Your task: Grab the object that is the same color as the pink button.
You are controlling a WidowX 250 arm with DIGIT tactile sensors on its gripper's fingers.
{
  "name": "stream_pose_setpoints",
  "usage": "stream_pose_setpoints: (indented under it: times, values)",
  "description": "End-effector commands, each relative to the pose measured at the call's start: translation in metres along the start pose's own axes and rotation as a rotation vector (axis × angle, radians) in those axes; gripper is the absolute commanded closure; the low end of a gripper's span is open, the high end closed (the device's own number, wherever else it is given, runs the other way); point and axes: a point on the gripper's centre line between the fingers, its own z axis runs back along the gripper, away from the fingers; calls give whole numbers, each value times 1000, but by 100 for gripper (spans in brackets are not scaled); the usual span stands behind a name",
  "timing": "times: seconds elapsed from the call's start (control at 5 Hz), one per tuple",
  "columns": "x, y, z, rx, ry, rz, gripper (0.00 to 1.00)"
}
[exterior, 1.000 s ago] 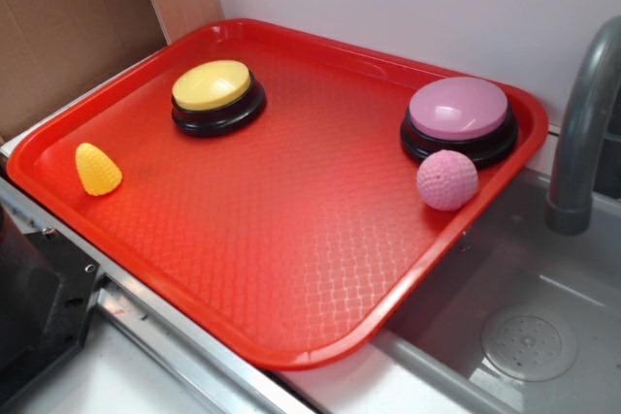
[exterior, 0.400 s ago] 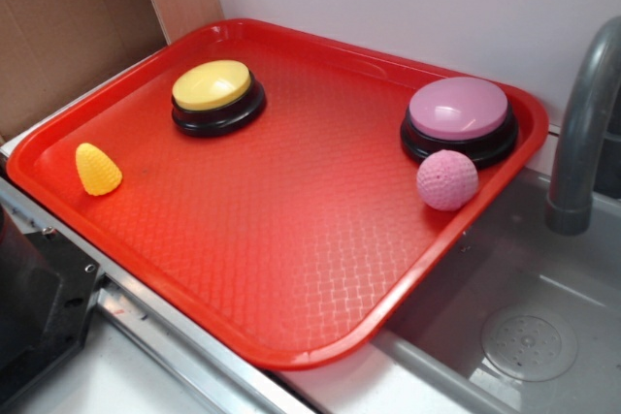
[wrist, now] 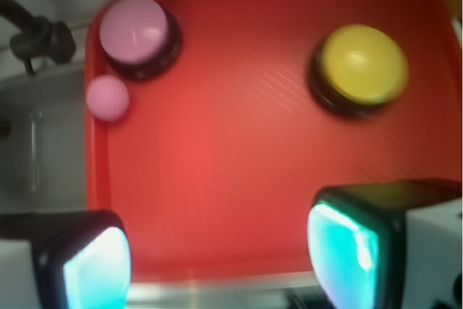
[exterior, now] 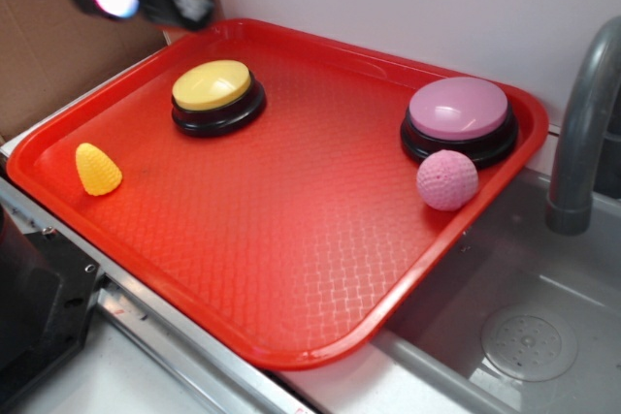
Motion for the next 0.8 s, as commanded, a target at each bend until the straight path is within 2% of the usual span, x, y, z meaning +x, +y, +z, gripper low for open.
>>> stream_pose_setpoints:
  times: [0.0, 0.2, 0.4, 0.6]
  values:
    - [49, -48, -75, -117, -74, 216, 0]
    - [59, -69, -100, -131, -59, 248, 0]
    - [68, -90, -129, -116, -43, 272, 0]
    - [73, -102, -139, -112, -27, 226, 0]
